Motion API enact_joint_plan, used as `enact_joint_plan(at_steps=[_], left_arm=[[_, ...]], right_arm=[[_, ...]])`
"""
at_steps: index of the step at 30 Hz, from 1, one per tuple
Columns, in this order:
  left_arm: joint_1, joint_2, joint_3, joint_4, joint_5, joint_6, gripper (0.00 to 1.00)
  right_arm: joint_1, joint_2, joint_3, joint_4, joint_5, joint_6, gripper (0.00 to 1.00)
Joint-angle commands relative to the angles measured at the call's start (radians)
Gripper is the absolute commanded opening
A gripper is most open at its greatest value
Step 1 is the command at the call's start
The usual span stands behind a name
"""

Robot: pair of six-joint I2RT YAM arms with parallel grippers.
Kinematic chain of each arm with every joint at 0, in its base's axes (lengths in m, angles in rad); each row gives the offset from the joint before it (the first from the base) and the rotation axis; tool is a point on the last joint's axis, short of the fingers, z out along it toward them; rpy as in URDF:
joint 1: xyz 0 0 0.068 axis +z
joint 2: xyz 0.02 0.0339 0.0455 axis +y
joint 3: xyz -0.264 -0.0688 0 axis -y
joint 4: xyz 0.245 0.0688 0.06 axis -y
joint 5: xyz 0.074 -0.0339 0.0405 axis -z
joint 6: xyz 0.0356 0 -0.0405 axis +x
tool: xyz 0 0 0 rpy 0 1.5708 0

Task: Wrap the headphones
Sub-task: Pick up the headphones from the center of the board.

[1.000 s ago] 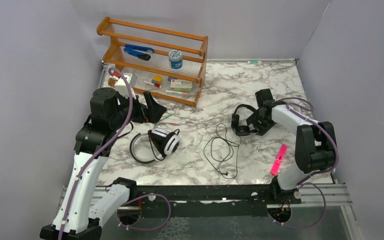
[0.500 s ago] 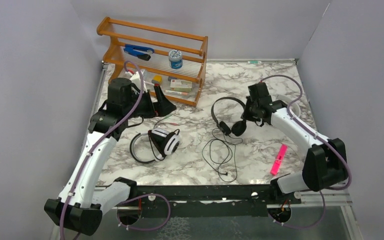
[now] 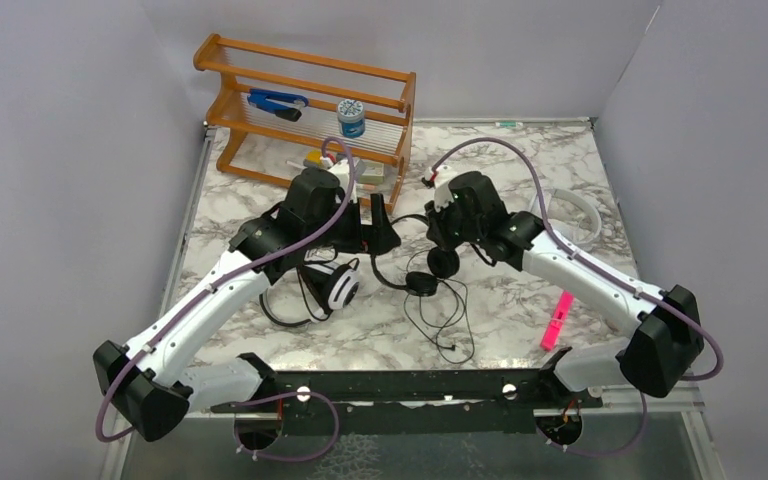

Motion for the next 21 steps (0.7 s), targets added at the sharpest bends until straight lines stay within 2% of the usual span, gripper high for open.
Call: enact_joint_plan(at_steps=[1,3,8,9,16,19,21], left_arm=[[-0.018,0.043,0.02,-0.056,-0.218,0.041,0.91],[-0.018,0.048,0.019,-0.066,-0.247,0.064,0.89],[-0.019,0.109,0.03,-0.064,-0.083,0.108,0.88],[-0.019,0.117,0.027,-0.062,-0.067,0.11,0.84],[-0.019,0.103,0.001,-0.06,-0.12,0.115,0.52],[-0.018,0.113,0.0,-0.058,-0.097,0.12,0.24],[-0.019,0.11,-0.006,-0.054,-0.085,0.116,0.08]], right_arm=[[0.06,-0.038,0.064,0.074,-0.074,-0.152,0.0],[0.076,-0.055,0.06,0.087,-0.109,-0.175,0.0],[0.105,-0.075,0.055,0.104,-0.146,-0.245,0.0],[0.106,-0.074,0.062,0.101,-0.15,-0.253,0.0],[0.129,-0.067,0.063,0.06,-0.237,-0.345,0.0],[0.136,-0.072,0.053,0.068,-0.233,-0.337,0.07],[0.137,-0.072,0.065,0.054,-0.21,-0.297,0.18]])
